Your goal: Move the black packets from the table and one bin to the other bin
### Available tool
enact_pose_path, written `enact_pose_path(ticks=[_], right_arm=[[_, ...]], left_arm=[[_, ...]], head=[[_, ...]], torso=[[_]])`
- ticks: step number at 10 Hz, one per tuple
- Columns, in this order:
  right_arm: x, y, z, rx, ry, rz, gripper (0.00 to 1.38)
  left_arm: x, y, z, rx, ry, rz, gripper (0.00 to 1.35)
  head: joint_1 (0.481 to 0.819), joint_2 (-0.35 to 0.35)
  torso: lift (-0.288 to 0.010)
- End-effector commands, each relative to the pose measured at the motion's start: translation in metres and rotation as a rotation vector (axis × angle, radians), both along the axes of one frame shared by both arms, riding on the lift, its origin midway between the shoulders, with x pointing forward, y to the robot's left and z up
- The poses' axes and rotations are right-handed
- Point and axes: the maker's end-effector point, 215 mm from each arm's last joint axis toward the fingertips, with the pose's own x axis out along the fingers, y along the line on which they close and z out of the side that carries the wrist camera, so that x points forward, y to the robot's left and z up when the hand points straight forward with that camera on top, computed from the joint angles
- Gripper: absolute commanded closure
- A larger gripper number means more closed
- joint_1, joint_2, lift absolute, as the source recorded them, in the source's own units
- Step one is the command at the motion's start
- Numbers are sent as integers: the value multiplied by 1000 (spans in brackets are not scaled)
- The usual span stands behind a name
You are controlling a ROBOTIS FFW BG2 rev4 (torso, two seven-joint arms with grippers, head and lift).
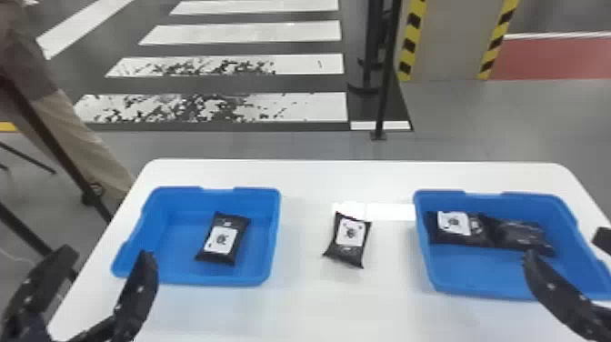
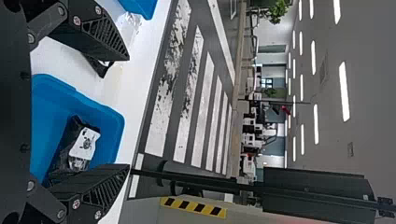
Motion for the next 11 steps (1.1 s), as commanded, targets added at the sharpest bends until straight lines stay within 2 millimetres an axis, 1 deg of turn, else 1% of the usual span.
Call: enact_pose_path(ticks=[1,6,7,9,10,11], right_arm=[[0,0,1,-1,-2,0,214],[0,-1,1,-7,-1,-1,214],[7,-1,-8,8,10,-1,214],[35,16,-14,40,-5,46,214],[50,26,-25,56,9,76,214],[61,33,-38,61,36,100,214]], left_arm=[[-1,0,-1,-2,2,3,176],[-1,0,-1,0,2,2,176],[0,1,0,2,0,3,176],[1,-1,0,-2,0,1,176],[1,0,0,-3,0,3,176],[2,-2,-2,-2,5,-1,176]], head=[[695,77],[695,76],[695,77],[695,81],[695,86],[695,100]], torso=[[-110],[-110],[-110],[-110],[-110],[-110]])
